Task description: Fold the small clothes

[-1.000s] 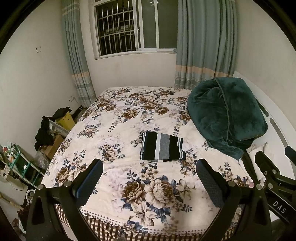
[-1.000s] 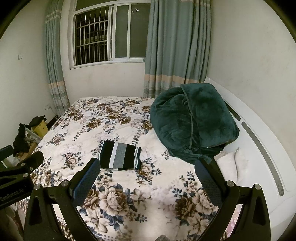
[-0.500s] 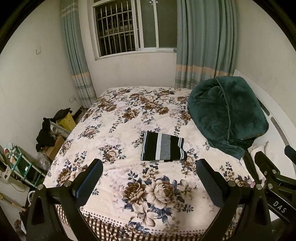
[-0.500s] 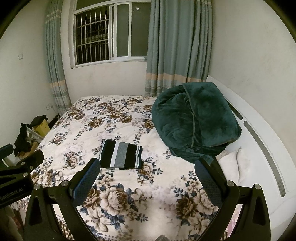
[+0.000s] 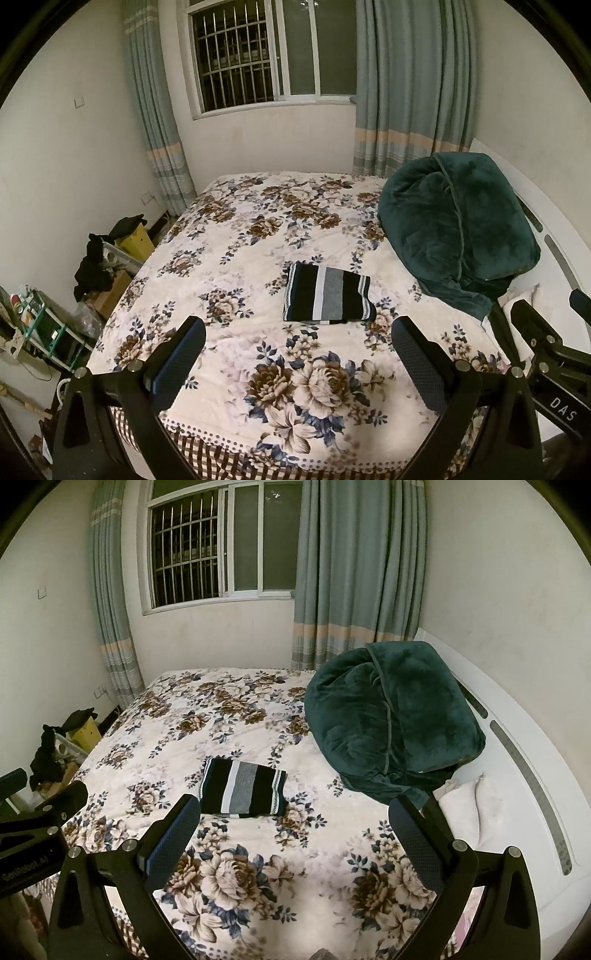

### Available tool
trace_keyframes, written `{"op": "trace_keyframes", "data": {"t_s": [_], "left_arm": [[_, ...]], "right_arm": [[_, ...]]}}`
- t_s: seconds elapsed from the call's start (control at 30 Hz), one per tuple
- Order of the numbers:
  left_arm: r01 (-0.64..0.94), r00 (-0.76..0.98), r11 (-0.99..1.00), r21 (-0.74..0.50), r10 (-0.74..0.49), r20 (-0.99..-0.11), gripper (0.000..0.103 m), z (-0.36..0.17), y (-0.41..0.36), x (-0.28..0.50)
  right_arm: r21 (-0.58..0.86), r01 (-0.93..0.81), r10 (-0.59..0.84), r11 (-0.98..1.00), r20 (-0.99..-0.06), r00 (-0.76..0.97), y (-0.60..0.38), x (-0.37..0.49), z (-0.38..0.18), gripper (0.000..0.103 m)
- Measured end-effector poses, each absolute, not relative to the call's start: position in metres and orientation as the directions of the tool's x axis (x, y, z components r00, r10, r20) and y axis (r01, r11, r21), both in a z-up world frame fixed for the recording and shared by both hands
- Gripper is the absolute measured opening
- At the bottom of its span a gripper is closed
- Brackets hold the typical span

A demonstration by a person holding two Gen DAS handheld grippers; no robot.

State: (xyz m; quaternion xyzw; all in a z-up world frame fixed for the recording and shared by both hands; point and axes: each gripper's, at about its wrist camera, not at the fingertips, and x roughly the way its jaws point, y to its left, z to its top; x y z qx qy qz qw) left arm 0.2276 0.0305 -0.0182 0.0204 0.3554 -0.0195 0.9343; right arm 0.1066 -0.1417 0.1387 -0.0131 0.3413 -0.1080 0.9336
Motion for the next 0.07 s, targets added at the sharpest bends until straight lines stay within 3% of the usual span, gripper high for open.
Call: {"op": "trace_keyframes", "data": {"t_s": [0.07], "left_arm": [[0.05,0.748,0.998,0.025,-0.021,-0.664,0.103,-0.0175,0.0328,0.2279]], "right_arm": [[-0.099,0.193,-0.211,0.976,-0.635,0.743,-0.1423,0.107,0.1387,0.103]]}}
